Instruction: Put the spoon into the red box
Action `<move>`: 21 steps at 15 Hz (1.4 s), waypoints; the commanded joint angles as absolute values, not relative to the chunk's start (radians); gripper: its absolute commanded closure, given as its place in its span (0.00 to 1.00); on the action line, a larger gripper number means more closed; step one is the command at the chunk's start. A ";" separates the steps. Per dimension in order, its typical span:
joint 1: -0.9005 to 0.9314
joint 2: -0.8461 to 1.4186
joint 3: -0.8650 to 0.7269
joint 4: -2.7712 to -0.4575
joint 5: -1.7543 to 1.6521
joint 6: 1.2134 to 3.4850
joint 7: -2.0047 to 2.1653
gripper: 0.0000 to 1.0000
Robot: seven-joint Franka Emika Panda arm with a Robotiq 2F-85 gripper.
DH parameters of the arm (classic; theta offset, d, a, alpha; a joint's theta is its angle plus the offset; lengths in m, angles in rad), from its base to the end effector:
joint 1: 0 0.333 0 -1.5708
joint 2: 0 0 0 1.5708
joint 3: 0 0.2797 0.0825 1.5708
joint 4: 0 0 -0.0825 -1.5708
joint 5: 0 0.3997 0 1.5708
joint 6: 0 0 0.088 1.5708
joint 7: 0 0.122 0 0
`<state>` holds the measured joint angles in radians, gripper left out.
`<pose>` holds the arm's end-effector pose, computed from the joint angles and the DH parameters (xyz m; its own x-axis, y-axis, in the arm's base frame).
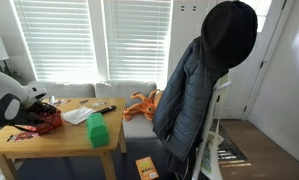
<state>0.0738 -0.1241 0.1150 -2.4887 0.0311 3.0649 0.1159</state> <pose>0.5232 0.0974 0.3566 0.7695 0.0065 0.6387 0.0765 -0.9937 -0.0820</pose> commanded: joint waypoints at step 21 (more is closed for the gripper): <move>0.069 -0.557 0.069 -2.345 0.046 2.147 0.094 0.00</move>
